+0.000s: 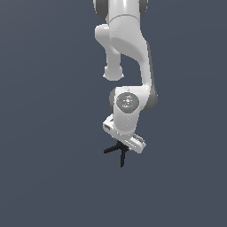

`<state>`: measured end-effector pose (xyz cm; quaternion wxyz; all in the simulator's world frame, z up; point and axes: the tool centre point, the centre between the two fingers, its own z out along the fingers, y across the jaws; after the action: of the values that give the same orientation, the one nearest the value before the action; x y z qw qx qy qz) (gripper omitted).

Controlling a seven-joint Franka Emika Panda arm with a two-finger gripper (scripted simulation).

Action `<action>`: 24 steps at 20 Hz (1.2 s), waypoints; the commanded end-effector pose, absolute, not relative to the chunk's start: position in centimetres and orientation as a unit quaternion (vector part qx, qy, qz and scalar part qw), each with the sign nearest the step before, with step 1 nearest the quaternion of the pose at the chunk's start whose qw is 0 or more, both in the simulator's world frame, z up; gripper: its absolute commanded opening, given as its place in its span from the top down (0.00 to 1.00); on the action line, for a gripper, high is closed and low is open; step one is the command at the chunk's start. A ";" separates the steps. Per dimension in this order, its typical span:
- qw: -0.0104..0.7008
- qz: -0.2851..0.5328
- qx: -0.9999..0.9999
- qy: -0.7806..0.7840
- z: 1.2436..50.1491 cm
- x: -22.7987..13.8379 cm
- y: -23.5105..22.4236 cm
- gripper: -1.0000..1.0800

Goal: Pick up the object and move it to a goal position.

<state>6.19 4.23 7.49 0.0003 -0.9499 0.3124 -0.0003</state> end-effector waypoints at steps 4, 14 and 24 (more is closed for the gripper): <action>0.000 0.000 -0.943 0.332 7.0 6.5 4.3 0.04; 0.000 0.000 -0.943 0.332 5.1 6.4 4.3 0.04; 0.000 0.000 -0.943 0.333 1.9 6.5 4.3 0.04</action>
<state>6.48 4.35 2.14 0.0006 -0.9429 0.3330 -0.0007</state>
